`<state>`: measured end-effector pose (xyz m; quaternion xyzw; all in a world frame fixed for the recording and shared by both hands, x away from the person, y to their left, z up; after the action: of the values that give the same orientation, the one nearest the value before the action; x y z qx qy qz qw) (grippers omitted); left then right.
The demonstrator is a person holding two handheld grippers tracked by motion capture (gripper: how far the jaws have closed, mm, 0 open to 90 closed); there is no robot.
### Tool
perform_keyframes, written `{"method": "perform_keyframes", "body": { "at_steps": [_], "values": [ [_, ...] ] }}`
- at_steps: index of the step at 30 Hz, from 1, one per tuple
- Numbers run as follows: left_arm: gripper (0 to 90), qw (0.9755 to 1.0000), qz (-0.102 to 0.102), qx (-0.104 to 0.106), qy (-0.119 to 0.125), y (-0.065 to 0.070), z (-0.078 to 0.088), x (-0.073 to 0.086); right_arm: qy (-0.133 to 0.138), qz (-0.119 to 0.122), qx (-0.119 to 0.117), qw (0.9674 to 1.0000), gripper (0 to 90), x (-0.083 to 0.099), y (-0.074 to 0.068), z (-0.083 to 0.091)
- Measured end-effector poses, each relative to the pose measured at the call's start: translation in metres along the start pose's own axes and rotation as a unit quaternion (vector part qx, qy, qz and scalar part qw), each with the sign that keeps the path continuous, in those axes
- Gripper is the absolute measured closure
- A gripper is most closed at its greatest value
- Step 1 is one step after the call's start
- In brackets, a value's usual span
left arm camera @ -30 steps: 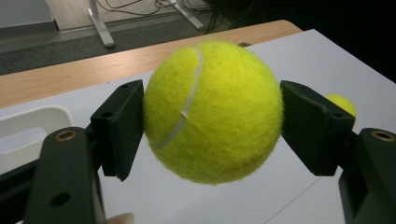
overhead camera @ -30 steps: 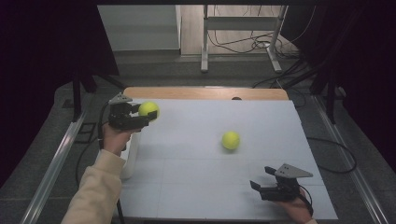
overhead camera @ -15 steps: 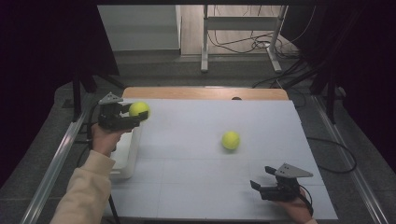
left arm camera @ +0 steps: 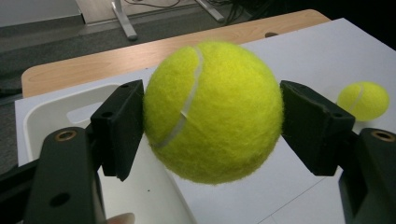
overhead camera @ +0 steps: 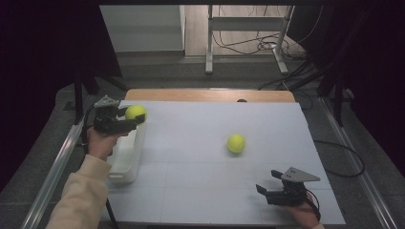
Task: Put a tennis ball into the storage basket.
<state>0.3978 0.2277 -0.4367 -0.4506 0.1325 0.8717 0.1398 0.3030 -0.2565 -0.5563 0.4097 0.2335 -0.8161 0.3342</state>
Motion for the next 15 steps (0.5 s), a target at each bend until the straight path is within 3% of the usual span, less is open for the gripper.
{"method": "perform_keyframes", "body": {
  "at_steps": [15],
  "values": [
    [26.8, 0.9999, 0.009, -0.014, -0.003, -0.017, 0.005, 0.004, -0.003, 0.0, 0.003, 1.0, 15.8, 0.0, 0.0, 0.0]
  ]
}}
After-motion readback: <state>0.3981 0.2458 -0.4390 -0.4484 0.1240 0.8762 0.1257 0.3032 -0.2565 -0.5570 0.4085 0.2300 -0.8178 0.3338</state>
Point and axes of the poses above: each handheld gripper's, and its own axes: z roughly backward along the jaws, x roughly out of its underside, y roughly to its right, the point moved 7 cm from there along -z, roughly forward along the jaws, and after that the axes turned 5 degrees about -x, right-handed, at the moved point
